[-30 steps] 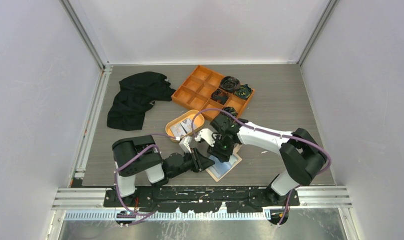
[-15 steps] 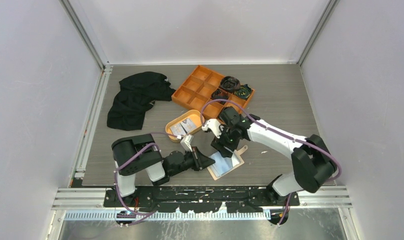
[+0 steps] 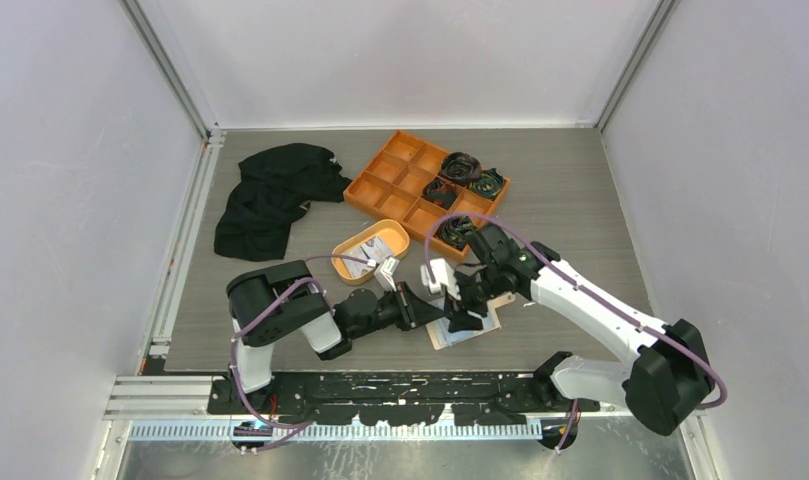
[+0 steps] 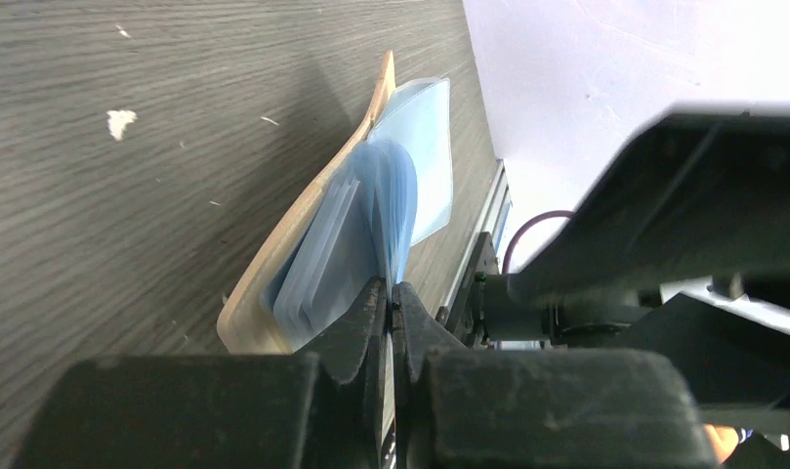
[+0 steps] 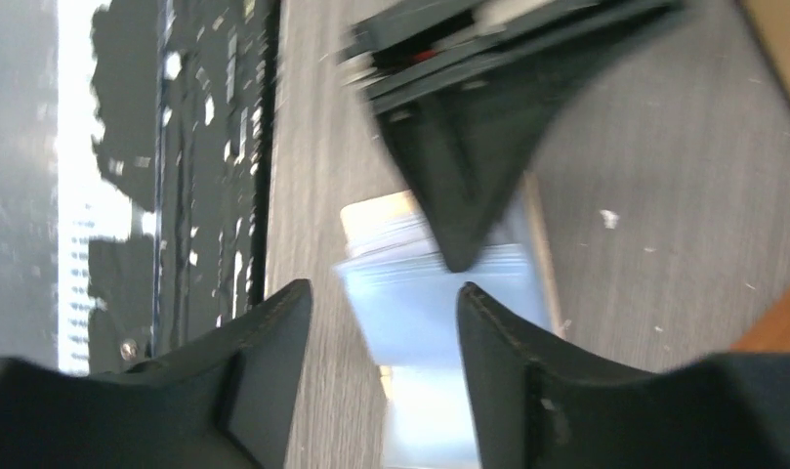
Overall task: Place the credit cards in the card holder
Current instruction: Insert the credit card into the card holder.
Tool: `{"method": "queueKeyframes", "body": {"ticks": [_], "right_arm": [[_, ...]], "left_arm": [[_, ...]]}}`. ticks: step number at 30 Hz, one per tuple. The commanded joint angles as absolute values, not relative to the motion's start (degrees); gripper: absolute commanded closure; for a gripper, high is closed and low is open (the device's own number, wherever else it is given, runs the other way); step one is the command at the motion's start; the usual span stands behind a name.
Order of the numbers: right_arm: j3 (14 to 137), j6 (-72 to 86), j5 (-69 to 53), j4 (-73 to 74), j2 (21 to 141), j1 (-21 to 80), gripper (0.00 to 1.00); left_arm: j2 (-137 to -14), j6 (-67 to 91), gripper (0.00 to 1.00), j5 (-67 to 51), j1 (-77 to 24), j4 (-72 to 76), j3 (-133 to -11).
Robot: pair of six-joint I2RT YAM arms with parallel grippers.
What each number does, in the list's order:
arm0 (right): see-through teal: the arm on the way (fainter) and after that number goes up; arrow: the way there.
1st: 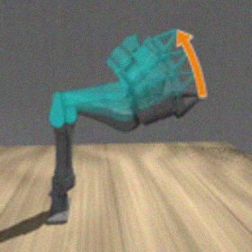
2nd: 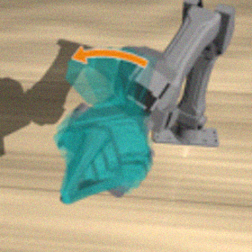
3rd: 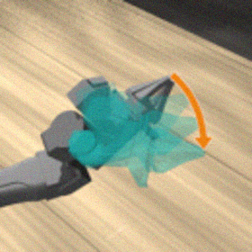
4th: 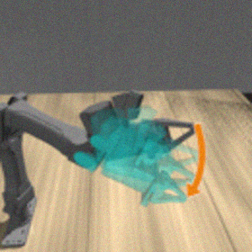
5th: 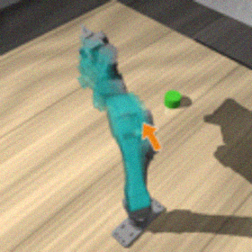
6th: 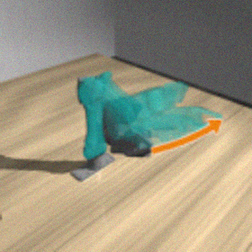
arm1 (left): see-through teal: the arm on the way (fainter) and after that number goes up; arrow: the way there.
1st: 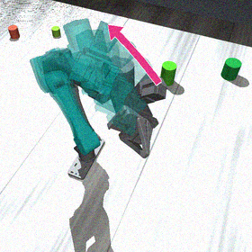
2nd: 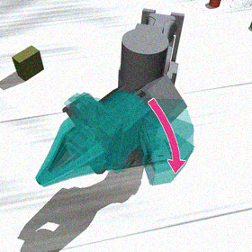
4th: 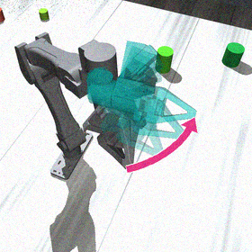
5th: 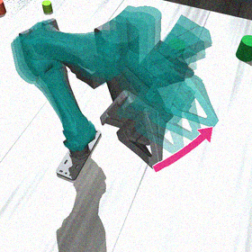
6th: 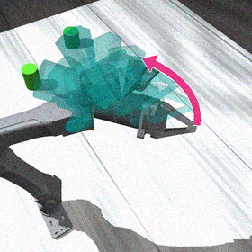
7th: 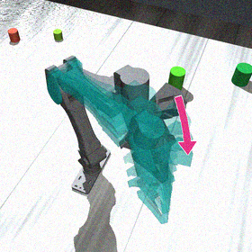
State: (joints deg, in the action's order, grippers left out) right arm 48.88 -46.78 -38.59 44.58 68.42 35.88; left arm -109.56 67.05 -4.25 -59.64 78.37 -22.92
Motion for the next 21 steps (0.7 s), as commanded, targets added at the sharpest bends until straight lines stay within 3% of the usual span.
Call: {"method": "queueKeyframes", "body": {"ticks": [1, 4, 12, 21], "right_arm": [[43.9, -67.1, -44.1, 50.7, 64.8, 35.7, 0.45], [42.5, -66.9, -40.1, 47.4, 65.2, 36.0, 0.53], [40.1, -61.6, -29.5, 36.3, 67.8, 43.4, 0.6], [41.9, -59.0, -24.5, 34.4, 73.6, 46.4, 0.79]], "left_arm": [[-111.2, 69.5, 0.95, -6.9, -58.3, 80.1, -25.0], [-112.0, 69.9, 0.95, -7.4, -58.1, 80.1, -25.5], [-113.6, 70.1, 0.95, -8.5, -57.9, 80.3, -26.6], [-113.9, 70.0, 0.94, -9.1, -57.8, 80.7, -26.7]]}}
